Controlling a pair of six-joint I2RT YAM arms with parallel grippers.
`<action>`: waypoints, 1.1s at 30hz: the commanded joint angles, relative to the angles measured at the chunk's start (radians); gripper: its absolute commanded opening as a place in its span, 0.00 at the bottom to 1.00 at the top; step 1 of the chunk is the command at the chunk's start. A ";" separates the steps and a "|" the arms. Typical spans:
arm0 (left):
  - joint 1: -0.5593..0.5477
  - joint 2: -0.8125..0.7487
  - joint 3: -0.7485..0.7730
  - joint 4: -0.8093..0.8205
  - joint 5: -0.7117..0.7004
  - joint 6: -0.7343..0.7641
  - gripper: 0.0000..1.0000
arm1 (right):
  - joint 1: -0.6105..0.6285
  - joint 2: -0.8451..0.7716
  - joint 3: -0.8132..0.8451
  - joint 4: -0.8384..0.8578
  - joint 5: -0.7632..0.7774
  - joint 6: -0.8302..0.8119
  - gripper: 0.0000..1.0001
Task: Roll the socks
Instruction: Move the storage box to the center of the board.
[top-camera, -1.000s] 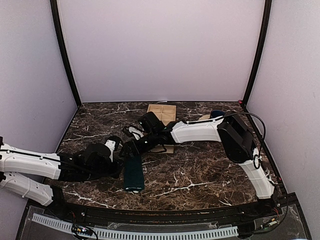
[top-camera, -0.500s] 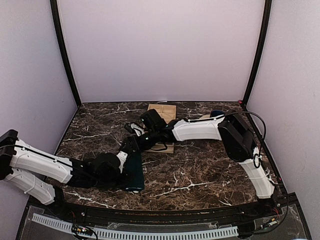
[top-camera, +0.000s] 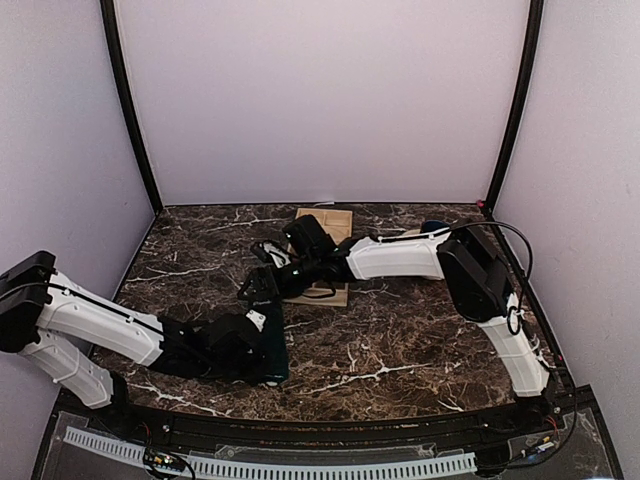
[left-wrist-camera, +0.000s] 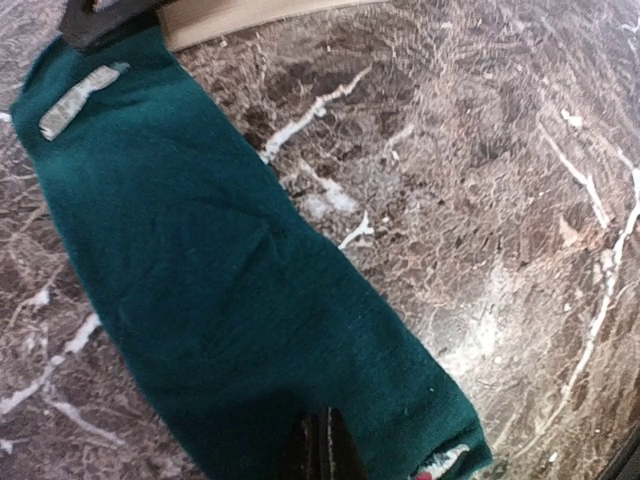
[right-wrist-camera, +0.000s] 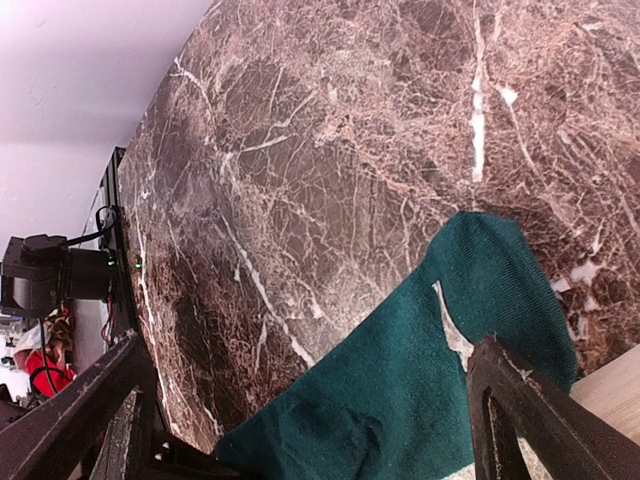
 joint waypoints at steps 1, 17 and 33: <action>-0.002 -0.122 -0.021 -0.040 -0.043 -0.033 0.05 | -0.020 -0.079 -0.013 0.051 -0.001 -0.015 1.00; -0.038 -0.396 -0.041 -0.182 0.082 0.073 0.29 | -0.008 -0.340 -0.348 0.103 0.146 -0.140 1.00; -0.122 -0.345 0.036 -0.362 0.174 0.179 0.29 | 0.074 -0.663 -0.765 0.005 0.636 -0.343 1.00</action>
